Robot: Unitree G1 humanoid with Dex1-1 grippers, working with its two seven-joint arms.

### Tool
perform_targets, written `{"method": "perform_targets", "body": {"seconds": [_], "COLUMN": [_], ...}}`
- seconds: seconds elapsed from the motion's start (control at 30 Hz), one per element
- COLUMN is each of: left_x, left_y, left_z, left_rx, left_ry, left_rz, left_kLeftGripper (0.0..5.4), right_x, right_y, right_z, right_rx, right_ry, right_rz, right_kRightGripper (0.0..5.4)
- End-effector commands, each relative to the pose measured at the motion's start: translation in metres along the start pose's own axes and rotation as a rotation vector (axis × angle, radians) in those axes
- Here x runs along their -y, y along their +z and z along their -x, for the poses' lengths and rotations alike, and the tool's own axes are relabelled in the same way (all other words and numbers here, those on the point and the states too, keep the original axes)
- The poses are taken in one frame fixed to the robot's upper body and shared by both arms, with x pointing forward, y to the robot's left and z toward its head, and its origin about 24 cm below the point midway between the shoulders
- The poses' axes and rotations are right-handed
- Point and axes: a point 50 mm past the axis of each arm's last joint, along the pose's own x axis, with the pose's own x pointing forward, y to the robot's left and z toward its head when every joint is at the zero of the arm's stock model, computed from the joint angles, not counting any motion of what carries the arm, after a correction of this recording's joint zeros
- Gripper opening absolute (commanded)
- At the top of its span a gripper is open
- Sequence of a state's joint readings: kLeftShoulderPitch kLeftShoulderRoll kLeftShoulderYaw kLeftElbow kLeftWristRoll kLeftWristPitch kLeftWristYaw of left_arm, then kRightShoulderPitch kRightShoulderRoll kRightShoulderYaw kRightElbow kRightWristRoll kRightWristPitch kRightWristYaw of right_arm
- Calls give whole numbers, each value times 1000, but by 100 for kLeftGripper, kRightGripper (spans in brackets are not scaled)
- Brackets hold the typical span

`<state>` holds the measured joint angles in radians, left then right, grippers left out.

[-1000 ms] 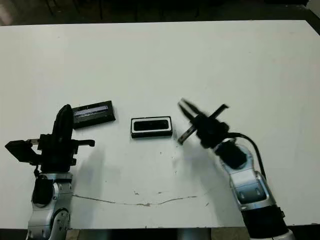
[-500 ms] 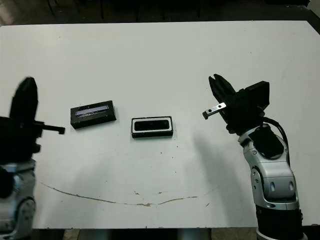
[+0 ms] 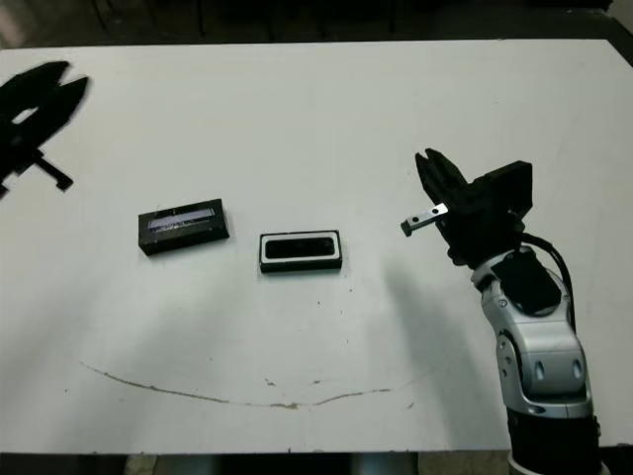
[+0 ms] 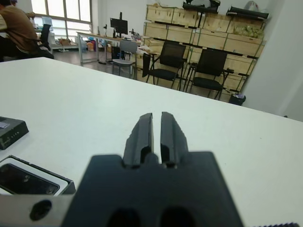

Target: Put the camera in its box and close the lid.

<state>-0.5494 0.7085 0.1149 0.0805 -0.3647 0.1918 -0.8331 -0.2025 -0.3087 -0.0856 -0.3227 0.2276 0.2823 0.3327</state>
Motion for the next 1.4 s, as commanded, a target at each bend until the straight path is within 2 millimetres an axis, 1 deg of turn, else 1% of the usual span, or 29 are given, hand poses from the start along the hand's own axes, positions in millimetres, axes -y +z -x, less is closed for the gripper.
{"method": "perform_targets", "body": {"seconds": [0.03, 0.17, 0.33, 0.5, 0.63, 0.67, 0.83, 0.93, 1.03, 1.1, 1.4], "left_x": [-5, -7, 0, 6, 7, 7, 6, 6, 6, 7, 18], "left_y": [-14, -24, -42, -56, -63, -65, -70, -71, -76, -77, -89], "left_z": [-12, -25, -34, -34, -32, -31, -28, -27, -26, -27, -37], "left_rx": [-82, -131, -158, -221, -278, -283, -315, -327, -365, -393, -456], "left_ry": [-112, -224, -312, -401, -474, -493, -578, -619, -613, -615, -620], "left_rz": [65, 94, 166, 195, 239, 243, 264, 231, 218, 177, 129], "left_kLeftGripper": [205, 277, 366, 457, 529, 539, 539, 539, 539, 539, 539], "right_x": [3, 5, 5, 5, 5, 5, 4, 3, 3, 3, 1], "right_y": [-4, -3, -3, -3, -4, -4, -6, -6, -8, -9, -10], "right_z": [1, 1, 1, 0, 0, -1, -1, -1, -1, -1, 1], "right_rx": [-31, -25, -26, -30, -40, -42, -52, -55, -64, -66, -76], "right_ry": [-10, -12, -16, -17, -24, -25, -24, -27, -30, -29, -36], "right_rz": [6, 0, 4, -1, 0, -2, 1, 5, 5, 3, 0], "right_kRightGripper": [0, 0, 0, 0, 0, 0, 0, 0, 0, 0, 0]}}
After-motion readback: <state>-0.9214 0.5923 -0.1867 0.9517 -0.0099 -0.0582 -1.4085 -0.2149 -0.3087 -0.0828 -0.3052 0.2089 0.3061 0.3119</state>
